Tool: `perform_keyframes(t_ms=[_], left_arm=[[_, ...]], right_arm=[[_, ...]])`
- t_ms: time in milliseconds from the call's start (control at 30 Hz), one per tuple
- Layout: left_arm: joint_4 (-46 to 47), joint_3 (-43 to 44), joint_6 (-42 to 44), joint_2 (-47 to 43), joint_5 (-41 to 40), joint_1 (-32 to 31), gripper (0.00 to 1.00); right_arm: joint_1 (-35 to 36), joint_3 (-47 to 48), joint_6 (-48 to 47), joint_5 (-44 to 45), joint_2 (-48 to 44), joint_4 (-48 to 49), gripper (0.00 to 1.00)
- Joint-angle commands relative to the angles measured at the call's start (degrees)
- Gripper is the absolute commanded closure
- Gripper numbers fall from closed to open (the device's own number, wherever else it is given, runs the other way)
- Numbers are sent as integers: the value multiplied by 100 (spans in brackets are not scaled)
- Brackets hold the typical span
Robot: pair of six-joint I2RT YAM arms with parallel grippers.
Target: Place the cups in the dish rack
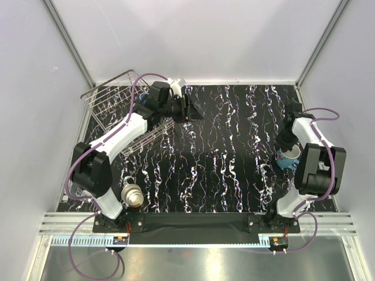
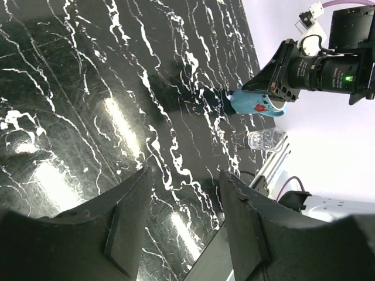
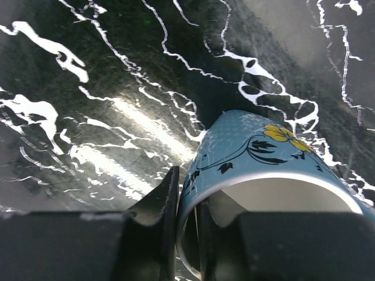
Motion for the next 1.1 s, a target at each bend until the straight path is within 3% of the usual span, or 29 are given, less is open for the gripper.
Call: perform_keyframes(t_ms=[0, 100, 300, 400, 500, 533, 733, 767, 833, 933, 1067], left_arm=[[369, 149, -73, -49, 283, 30, 45], [395, 158, -73, -58, 327, 30, 45], [404, 237, -90, -110, 398, 30, 44], [640, 158, -117, -146, 582, 30, 44], [1377, -52, -370, -146, 1196, 30, 43], [2032, -140, -519, -154, 1563, 30, 40], [4485, -817, -1873, -207, 2357, 4, 23], [4821, -888, -2075, -207, 2393, 4, 14], [5707, -1081, -2567, -207, 2472, 4, 12], [6299, -1196, -2727, -260, 2533, -40, 12], [7108, -1406, -2710, -488, 2613, -198, 10]], right_arm=[[-28, -21, 116, 77, -245, 260, 83], [-28, 154, 98, 69, -263, 93, 100], [-28, 690, 81, -97, -824, -302, 100], [-28, 1112, 80, -869, -1132, -487, 100], [-28, 1332, 255, -2056, -1449, -400, 100], [-28, 1332, 334, -2659, -1632, -339, 100], [-28, 929, 1536, -4891, -2205, 1572, 100], [-28, 885, 1800, -5184, -2214, 1943, 100], [-28, 701, 2763, -5772, -2223, 3021, 100], [-20, 620, 3846, -6110, -2284, 4052, 100], [-20, 612, 4833, -6110, -2565, 4592, 100]])
